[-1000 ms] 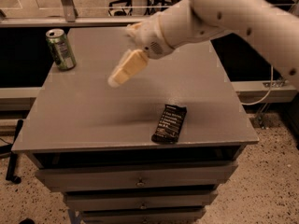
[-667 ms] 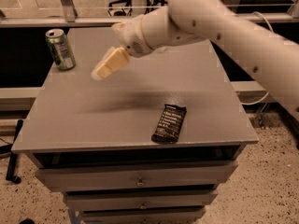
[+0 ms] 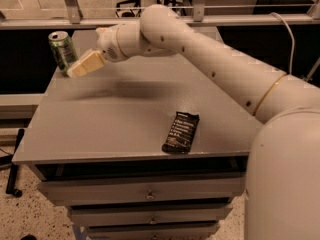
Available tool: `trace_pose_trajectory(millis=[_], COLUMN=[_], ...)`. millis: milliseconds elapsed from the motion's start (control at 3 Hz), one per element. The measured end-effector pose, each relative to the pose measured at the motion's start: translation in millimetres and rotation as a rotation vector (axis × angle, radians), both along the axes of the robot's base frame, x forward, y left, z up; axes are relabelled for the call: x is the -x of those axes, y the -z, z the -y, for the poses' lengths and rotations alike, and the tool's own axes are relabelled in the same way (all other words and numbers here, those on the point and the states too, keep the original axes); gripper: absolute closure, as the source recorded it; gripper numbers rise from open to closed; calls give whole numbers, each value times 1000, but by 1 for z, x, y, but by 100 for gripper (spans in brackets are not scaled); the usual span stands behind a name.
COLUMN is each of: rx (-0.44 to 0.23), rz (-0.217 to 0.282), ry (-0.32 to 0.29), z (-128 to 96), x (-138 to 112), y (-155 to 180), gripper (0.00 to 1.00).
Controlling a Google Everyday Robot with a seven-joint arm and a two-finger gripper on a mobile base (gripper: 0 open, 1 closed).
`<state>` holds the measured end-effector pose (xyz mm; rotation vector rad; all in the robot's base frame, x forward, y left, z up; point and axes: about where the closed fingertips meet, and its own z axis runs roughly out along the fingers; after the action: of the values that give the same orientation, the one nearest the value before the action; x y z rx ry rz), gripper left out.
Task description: Pick green can
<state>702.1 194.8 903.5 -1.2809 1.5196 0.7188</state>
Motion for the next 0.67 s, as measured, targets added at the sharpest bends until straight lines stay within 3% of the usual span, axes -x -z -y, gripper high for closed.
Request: trace_pose_trajectory(millis=[667], rx=[-132], rz=[-50], ry=[11], z=[-52], x=[-33], y=[10], gripper=[0])
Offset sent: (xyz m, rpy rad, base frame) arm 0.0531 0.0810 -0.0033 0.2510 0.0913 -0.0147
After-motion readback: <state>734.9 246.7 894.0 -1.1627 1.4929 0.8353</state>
